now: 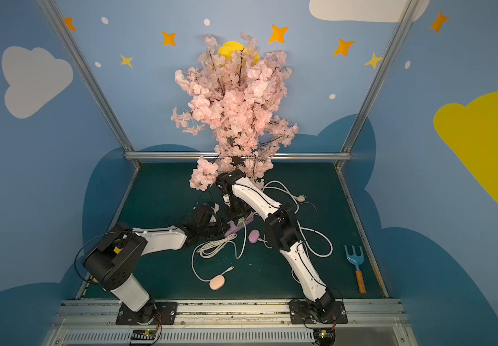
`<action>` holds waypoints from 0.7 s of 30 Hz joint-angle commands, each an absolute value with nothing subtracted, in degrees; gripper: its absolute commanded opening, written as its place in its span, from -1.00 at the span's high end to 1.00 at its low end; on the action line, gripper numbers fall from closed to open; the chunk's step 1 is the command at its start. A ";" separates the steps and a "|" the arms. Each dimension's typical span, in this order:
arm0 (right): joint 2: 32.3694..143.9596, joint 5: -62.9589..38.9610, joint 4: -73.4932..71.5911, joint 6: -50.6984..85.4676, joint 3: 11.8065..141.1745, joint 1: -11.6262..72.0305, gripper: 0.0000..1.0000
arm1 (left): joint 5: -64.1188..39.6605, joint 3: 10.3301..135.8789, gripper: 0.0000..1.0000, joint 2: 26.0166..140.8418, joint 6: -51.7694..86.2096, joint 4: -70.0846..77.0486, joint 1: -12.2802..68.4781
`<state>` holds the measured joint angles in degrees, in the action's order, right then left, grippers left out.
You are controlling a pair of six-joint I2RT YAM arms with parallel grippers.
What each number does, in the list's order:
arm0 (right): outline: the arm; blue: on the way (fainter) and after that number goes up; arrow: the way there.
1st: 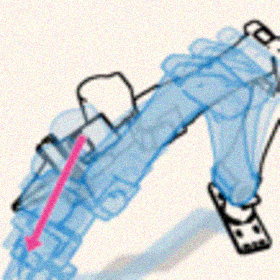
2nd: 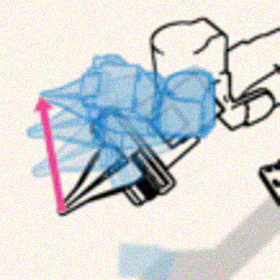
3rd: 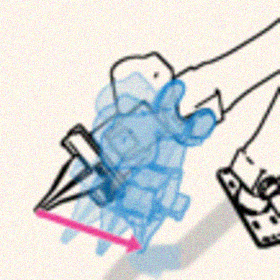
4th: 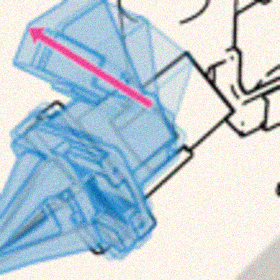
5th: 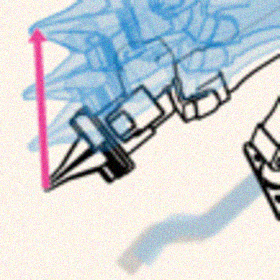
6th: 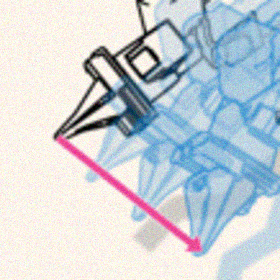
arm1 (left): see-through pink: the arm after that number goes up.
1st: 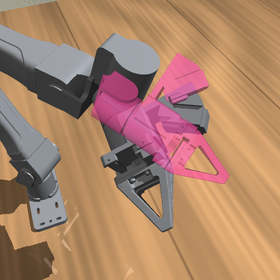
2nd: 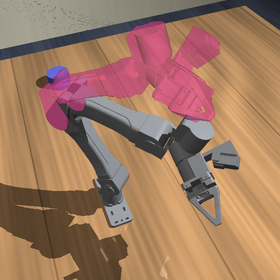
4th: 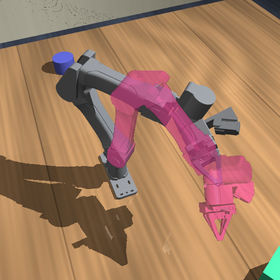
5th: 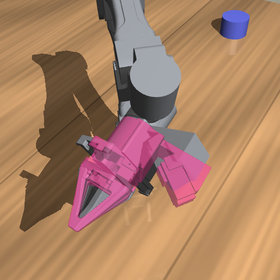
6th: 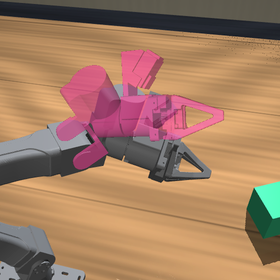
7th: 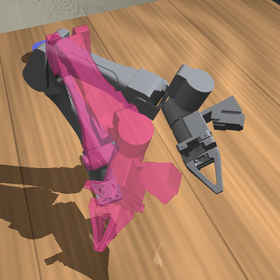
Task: Charge the bluetooth headset
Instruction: Pick up the plug from the center of the board.
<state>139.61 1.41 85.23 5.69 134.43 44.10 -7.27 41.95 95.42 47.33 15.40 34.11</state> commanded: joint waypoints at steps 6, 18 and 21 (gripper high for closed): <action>143.44 3.16 75.62 7.16 132.14 43.68 1.00 | -2.97 43.30 0.91 95.32 44.00 8.16 34.16; 146.37 3.76 71.77 7.99 132.01 44.08 0.85 | -4.21 45.44 0.91 99.34 44.24 8.71 34.28; 146.93 3.45 71.20 8.18 131.79 44.17 0.76 | -4.31 45.81 0.91 100.14 44.29 8.53 34.36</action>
<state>139.81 2.42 84.51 6.74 134.13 44.66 -4.29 45.28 96.77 45.17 10.96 34.02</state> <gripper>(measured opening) 0.447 0.049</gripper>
